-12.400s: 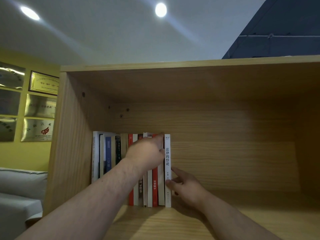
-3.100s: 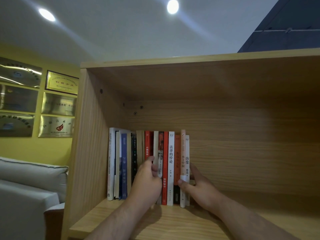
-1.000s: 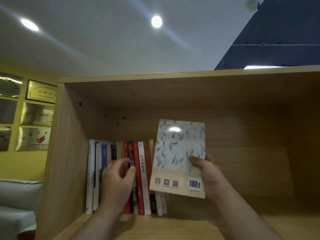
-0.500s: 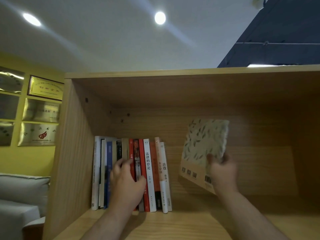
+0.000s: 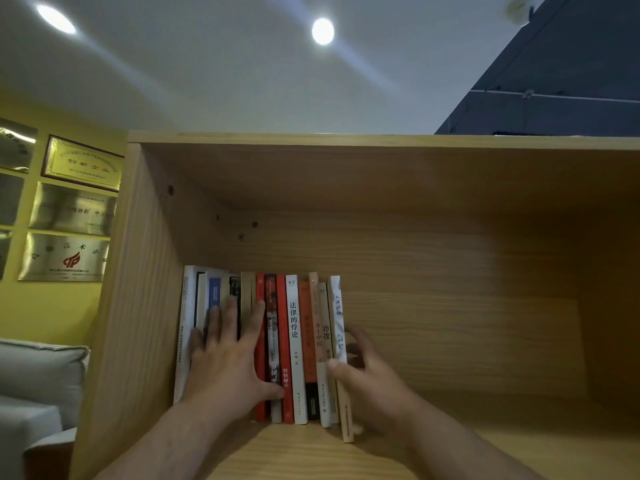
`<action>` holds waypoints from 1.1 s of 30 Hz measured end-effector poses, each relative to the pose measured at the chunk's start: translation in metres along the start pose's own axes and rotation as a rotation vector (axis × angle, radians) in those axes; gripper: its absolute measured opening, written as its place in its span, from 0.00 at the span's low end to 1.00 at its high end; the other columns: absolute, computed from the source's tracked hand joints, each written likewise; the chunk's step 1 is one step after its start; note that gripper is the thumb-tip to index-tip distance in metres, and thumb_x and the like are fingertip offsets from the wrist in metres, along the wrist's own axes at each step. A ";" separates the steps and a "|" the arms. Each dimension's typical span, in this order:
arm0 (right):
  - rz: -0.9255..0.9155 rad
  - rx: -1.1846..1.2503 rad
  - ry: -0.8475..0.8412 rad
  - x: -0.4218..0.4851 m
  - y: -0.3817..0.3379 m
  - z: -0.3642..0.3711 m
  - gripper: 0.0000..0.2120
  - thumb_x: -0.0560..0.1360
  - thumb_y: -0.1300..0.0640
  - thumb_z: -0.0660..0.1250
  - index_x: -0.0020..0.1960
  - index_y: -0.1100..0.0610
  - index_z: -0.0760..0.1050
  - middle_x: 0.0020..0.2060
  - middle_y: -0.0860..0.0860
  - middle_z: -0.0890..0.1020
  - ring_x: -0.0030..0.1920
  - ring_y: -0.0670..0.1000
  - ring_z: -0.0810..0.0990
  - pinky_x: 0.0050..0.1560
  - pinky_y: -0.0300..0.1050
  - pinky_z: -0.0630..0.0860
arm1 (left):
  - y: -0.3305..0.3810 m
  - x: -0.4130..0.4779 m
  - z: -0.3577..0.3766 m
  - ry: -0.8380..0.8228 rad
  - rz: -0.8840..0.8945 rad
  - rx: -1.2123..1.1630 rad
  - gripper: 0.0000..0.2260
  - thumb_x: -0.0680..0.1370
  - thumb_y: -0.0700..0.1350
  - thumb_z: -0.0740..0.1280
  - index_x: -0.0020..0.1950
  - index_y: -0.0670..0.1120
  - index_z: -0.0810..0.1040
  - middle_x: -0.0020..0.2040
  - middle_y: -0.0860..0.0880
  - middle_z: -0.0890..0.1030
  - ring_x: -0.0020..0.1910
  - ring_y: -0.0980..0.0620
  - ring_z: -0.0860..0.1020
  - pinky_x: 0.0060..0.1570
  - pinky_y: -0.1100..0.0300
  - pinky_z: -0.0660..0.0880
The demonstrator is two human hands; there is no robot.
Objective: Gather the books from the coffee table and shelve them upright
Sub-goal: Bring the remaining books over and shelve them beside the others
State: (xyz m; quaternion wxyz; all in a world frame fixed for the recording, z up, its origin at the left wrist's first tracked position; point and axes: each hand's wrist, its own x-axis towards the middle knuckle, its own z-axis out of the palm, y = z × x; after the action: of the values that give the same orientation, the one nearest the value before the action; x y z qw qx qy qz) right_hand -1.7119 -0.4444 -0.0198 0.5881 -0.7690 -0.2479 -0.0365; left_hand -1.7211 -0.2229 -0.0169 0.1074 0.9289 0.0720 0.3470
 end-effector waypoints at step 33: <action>-0.100 -0.418 -0.014 0.044 0.041 -0.001 0.47 0.66 0.38 0.76 0.77 0.32 0.52 0.68 0.41 0.73 0.63 0.41 0.74 0.55 0.36 0.71 | 0.007 0.043 -0.062 0.118 -0.084 -0.438 0.32 0.70 0.51 0.79 0.71 0.53 0.70 0.68 0.46 0.71 0.68 0.44 0.72 0.66 0.46 0.74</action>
State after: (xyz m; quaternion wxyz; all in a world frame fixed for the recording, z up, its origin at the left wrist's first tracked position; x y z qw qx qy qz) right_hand -1.6556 -0.4383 -0.0405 0.4115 -0.8613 -0.2768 -0.1107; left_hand -1.7291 -0.2114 0.0577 0.3165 0.8577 0.0399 0.4033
